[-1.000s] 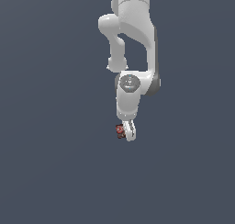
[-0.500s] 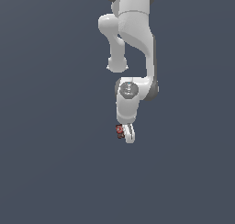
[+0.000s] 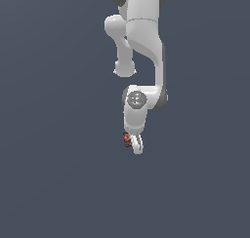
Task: Pick up the object and move it to a goal position.
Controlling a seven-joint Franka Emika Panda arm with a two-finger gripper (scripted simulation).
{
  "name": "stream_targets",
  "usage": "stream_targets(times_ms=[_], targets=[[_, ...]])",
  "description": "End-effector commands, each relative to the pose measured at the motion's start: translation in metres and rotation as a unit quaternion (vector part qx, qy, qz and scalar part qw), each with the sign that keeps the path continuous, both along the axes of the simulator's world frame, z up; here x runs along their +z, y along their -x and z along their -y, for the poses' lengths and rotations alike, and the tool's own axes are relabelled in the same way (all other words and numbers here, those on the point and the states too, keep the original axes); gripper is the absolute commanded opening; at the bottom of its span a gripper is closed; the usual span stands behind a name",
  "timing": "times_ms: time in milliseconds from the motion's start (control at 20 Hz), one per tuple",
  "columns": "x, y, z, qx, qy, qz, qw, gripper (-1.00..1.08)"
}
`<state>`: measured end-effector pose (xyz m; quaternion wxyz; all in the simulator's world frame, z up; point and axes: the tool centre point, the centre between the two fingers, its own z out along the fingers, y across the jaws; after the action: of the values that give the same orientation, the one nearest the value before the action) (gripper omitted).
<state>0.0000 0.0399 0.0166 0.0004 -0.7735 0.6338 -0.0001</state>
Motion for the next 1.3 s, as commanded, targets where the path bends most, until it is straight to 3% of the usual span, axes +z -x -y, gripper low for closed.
stream_targets(times_ms=[0, 650, 1250], targets=[[-0.001, 0.0, 0.0, 0.0, 0.0, 0.0, 1.0, -1.0], [0.011, -0.008, 0.004, 0.0, 0.0, 0.0, 1.0, -1.0], [0.075, -0.054, 0.025, 0.0, 0.001, 0.0, 1.0, -1.0]])
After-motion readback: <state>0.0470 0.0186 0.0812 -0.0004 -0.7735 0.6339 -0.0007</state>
